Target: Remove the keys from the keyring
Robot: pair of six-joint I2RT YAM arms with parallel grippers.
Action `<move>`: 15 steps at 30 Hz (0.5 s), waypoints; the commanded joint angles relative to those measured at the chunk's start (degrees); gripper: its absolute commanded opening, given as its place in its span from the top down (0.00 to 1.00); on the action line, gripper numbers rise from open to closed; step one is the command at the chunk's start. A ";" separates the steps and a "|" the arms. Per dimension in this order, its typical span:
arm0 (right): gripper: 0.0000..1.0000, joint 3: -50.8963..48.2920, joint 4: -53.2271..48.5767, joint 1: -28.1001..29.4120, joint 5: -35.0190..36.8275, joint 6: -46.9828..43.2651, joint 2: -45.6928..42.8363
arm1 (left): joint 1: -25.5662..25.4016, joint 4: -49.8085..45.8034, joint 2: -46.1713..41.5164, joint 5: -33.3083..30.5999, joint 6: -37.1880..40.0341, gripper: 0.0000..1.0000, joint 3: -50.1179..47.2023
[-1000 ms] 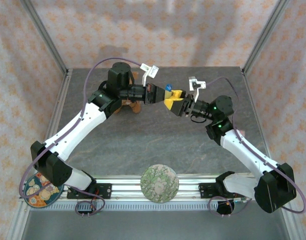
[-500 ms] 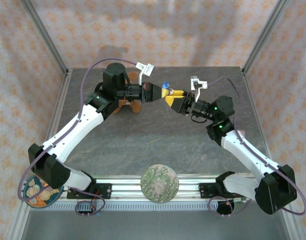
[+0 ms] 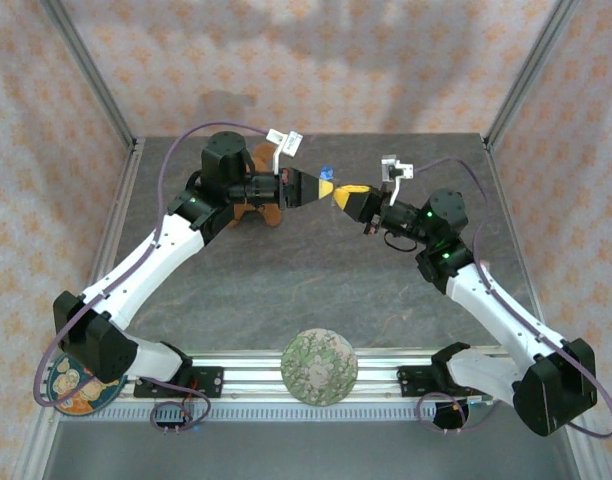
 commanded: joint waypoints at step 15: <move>0.26 2.26 8.66 0.08 -2.29 2.51 -0.33 | 0.50 10.76 -0.90 4.83 -6.86 1.00 -1.32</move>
